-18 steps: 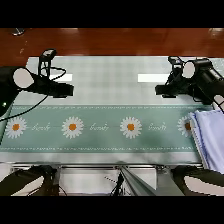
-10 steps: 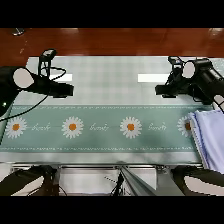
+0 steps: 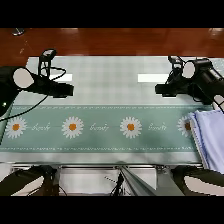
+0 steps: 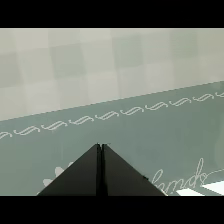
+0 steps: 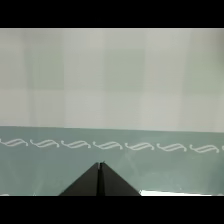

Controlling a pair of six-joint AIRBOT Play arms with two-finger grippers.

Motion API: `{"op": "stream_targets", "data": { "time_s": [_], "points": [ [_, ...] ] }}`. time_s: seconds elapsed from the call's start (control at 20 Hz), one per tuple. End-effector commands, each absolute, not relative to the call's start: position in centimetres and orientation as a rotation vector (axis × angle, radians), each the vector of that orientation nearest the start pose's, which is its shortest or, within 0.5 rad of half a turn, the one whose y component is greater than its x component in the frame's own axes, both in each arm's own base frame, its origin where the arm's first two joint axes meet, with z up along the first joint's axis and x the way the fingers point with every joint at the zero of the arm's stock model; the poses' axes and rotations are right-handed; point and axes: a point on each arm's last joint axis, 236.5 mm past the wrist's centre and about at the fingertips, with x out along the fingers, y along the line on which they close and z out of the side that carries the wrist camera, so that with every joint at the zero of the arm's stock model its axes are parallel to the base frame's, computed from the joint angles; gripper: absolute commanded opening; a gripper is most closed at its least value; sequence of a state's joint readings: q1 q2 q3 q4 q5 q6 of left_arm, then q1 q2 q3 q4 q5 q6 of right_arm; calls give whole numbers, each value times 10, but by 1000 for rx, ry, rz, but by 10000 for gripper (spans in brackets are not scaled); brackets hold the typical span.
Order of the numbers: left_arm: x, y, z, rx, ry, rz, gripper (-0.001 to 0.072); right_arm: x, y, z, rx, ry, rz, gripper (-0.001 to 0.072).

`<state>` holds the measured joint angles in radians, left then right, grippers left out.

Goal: Fold the shirts.

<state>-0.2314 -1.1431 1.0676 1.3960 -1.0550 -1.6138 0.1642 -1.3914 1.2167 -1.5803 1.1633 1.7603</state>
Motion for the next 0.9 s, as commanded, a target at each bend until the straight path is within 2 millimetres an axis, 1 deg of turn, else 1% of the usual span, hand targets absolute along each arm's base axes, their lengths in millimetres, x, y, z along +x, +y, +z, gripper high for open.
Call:
{"op": "stream_targets", "data": {
  "time_s": [0.0, 0.1, 0.2, 0.25, 0.3, 0.35, 0.4, 0.45, 0.5, 0.6, 0.65, 0.75, 0.85],
  "points": [
    [366, -122, 39, -73, 1128, -267, 18, 413, 67, -10, 53, 1243, 22, 21],
    [376, -124, 45, -80, 1079, -266, 19, 424, 72, -6, 75, 1193, 34, 21],
    [387, -124, 51, -88, 1024, -263, 33, 443, 72, 3, 67, 1104, 40, 23],
    [395, -125, 55, -94, 989, -262, 140, 456, 67, 9, 49, 1043, 34, 52],
    [403, -126, 59, -99, 952, -260, 395, 473, 57, 18, -2, 964, 20, 351],
    [409, -126, 60, -98, 930, -260, 706, 487, 43, 26, -67, 899, 1, 621],
    [414, -126, 58, -93, 918, -255, 705, 502, 23, 34, -139, 833, -33, 630],
    [417, -123, 54, -77, 919, -247, 705, 512, -1, 39, -154, 788, -92, 630],
    [418, -120, 49, -57, 928, -238, 705, 520, -32, 42, -118, 762, -176, 630],
    [420, -115, 39, -28, 946, -227, 705, 524, -95, 38, 18, 758, -327, 630],
    [420, -115, 35, -26, 955, -225, 705, 524, -125, 32, 74, 762, -389, 629],
    [421, -115, 28, -25, 971, -224, 705, 522, -170, 11, 158, 793, -458, 626],
    [420, -115, 21, -24, 989, -222, 705, 517, -196, -14, 222, 868, -477, 626]
  ]
}}
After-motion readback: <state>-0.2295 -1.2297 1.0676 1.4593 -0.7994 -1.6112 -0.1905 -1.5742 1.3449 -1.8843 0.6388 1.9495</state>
